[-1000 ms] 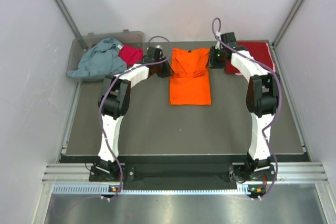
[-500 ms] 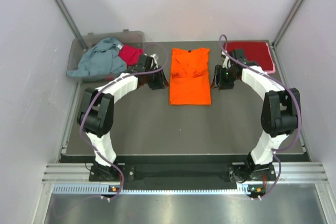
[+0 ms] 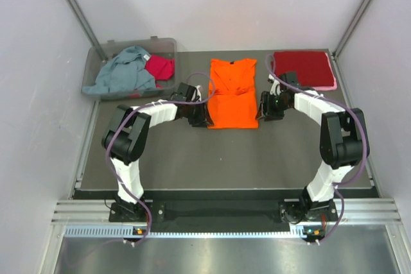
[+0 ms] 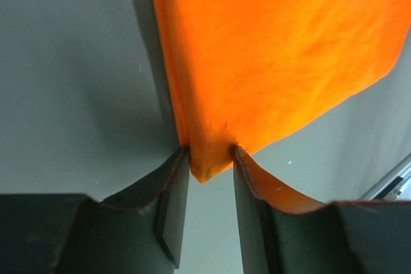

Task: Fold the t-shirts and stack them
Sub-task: Fold the tshirt

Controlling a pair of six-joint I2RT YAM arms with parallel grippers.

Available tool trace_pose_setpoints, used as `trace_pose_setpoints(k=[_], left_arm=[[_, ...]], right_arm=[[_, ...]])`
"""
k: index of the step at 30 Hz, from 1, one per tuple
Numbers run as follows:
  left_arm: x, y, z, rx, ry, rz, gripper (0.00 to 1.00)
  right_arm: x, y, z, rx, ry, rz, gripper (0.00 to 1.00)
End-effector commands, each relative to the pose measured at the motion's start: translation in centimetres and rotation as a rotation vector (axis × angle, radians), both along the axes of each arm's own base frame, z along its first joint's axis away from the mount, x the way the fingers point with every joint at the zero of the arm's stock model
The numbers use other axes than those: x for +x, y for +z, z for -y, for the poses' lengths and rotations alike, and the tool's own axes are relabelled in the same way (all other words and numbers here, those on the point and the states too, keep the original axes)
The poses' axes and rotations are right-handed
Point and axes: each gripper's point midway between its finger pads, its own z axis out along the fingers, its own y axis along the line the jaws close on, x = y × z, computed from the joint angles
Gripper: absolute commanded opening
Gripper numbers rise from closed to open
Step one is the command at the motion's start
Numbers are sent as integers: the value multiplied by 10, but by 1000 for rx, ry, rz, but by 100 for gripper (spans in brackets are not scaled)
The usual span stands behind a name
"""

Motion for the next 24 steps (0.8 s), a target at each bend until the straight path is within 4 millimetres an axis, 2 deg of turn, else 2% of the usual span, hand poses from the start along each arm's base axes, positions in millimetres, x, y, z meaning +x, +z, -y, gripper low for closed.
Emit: trace_pose_setpoints(k=[1,4,10,13,14,15,16,17,18,22,24], left_arm=[[8,-2,10,-20,-16,36,38],[6,-13,8,1,-9,16,35],[4,-21,4,29,-2,6,29],[3,-20,4,28,-3,5,19],[3,-19,4,29,-3,4,16],[4,-18,3,31,0,7,6],[1,-20,1,43,0,-9,3],[1,-19,1,47,-4,-6,0],[-1,-17,0,53,-3,-6,0],[-13,-12,-7,77,7,-19,0],[-26,-8,-9,83,4,-29,0]], right_arm=[[7,-3,-5,20,22,45,48],[4,-15,-5,22,14,28,48],[-5,-32,-7,33,19,-2,45],[-7,-32,-12,58,30,5,42],[-9,-33,-13,67,29,-1,36],[-10,-33,-14,73,31,-5,29],[-10,-33,-14,78,32,-5,21],[-14,-32,-14,76,34,-1,7],[-15,-30,-14,74,31,2,1],[-30,-25,-4,37,-2,1,0],[-43,-22,-3,44,-15,-3,0]])
